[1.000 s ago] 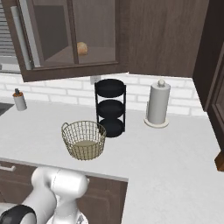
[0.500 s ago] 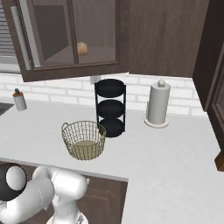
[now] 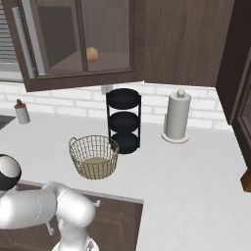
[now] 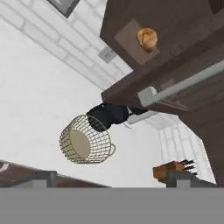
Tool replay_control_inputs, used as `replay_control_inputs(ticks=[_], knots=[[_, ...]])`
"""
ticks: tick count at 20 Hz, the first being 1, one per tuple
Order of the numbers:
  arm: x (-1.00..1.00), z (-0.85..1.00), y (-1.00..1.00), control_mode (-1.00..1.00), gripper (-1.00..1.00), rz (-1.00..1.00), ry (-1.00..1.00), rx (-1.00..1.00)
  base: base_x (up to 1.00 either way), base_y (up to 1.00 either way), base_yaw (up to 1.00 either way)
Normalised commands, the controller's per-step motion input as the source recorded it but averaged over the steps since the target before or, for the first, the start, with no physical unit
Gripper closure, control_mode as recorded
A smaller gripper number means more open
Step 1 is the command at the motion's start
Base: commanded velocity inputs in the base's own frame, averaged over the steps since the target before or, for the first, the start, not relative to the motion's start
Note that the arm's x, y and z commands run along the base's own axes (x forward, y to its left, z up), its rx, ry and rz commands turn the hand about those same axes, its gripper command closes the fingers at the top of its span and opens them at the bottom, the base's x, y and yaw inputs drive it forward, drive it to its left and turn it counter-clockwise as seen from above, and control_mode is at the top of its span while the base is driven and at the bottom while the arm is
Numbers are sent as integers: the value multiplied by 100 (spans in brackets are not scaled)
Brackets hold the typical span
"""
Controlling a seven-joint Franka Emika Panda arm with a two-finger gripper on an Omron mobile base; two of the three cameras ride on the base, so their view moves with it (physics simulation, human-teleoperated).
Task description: Open the cabinet, pick up the bread from the cabinet and place it in the basket. Then move the basket to the dining counter.
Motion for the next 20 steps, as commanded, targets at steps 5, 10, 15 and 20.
replay_control_inputs(ticks=[5,10,15,20], knots=[[57,-9,-5,-100,-100,13,11,-34,0,0,0],[11,-39,0,-100,-100,0,-1,-59,0,0,0],[53,-46,2,-100,-100,-1,0,-48,0,0,0],[79,-48,-35,-100,-100,4,1,-2,0,0,0]])
